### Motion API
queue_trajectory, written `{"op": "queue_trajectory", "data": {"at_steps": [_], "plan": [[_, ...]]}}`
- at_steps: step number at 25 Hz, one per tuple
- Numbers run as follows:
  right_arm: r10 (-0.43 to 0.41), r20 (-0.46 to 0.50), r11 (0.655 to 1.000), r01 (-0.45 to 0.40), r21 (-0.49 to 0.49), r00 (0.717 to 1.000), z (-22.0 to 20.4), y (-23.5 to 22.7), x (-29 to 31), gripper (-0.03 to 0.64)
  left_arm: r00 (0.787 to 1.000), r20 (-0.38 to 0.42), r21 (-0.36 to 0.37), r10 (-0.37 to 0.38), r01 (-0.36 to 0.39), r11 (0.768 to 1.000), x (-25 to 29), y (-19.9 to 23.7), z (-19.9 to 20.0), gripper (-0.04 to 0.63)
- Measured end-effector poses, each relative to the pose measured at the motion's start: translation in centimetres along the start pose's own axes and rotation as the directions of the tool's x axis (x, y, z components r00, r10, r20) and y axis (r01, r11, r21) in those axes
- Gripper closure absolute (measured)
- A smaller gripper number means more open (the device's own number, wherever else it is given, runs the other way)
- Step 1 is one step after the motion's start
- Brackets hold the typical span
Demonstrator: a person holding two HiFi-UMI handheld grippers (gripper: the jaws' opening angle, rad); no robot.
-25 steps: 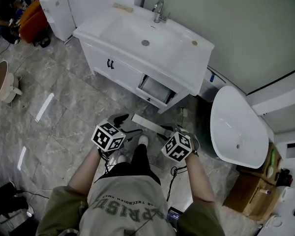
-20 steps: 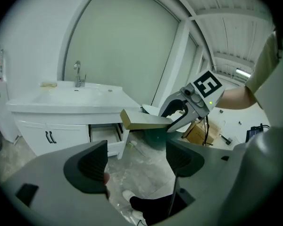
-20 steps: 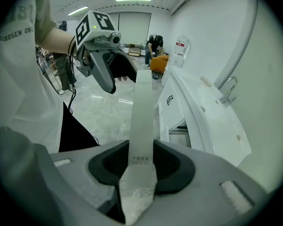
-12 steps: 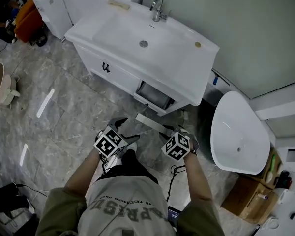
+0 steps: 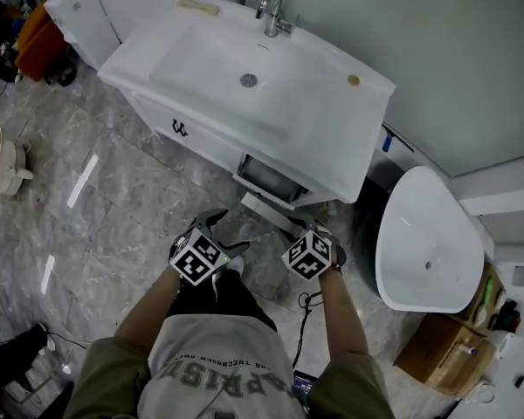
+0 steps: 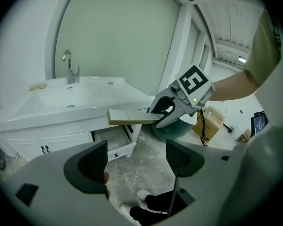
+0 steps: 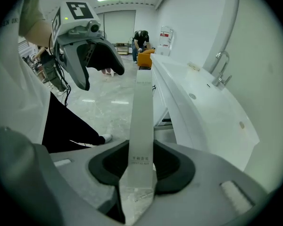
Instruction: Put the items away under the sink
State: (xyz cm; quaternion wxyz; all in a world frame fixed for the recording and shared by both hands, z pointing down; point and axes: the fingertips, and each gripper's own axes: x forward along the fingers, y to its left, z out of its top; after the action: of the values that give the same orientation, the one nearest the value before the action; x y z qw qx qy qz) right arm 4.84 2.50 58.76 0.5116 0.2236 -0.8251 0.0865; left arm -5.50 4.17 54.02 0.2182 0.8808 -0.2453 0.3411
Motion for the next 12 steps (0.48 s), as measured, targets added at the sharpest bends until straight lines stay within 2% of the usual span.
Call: {"op": "queue_trajectory", "data": {"at_steps": [7, 9, 12], "plan": [[-0.008, -0.066, 0.982, 0.02, 0.188, 0.998, -2.0, -0.5, 4.3, 0.474, 0.996, -0.055, 0.021, -0.066, 0.067, 0.998, 2.1, 2.7, -1.2, 0.225], [-0.018, -0.085, 0.963, 0.04, 0.266, 0.996, -2.5, -0.4, 5.8, 0.474, 0.994, -0.066, 0.033, -0.085, 0.087, 0.996, 2.8, 3.8, -1.4, 0.225], [-0.035, -0.103, 0.911, 0.074, 0.405, 0.994, -2.7, 0.0, 8.1, 0.474, 0.989, -0.089, 0.058, -0.114, 0.12, 0.991, 3.7, 5.5, -2.0, 0.225]]}}
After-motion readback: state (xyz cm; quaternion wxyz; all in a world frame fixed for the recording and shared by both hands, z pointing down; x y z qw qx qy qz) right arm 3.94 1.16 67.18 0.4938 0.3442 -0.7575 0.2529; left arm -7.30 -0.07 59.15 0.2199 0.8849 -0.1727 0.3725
